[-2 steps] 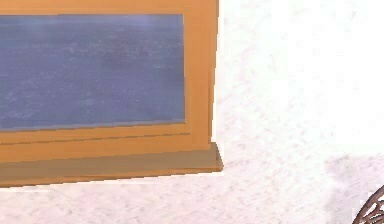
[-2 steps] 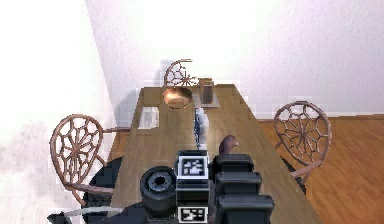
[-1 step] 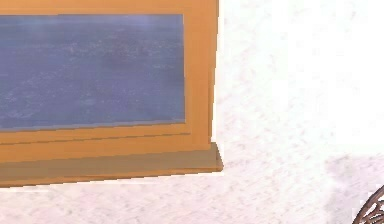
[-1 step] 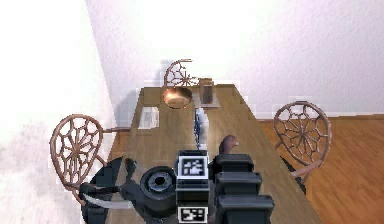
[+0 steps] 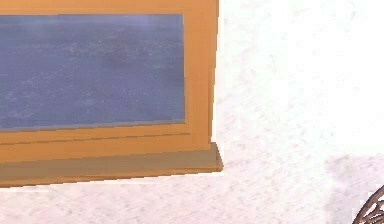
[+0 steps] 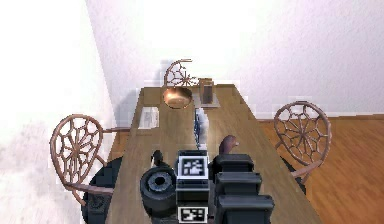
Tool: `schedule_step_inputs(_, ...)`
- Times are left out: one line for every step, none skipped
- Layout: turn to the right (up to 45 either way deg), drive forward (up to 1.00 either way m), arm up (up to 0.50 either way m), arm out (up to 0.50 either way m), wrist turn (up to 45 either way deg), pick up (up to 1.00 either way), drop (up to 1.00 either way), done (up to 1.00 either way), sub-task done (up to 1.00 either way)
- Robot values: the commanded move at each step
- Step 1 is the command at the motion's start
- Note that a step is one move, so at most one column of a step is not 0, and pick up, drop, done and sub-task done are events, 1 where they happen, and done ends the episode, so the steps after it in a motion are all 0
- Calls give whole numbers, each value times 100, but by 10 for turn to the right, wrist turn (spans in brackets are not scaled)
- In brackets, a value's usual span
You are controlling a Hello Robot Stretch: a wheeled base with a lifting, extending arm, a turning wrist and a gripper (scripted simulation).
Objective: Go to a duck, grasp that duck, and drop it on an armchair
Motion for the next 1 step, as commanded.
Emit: schedule_step_inputs(0,0,0,0,120,0,0,0,0)
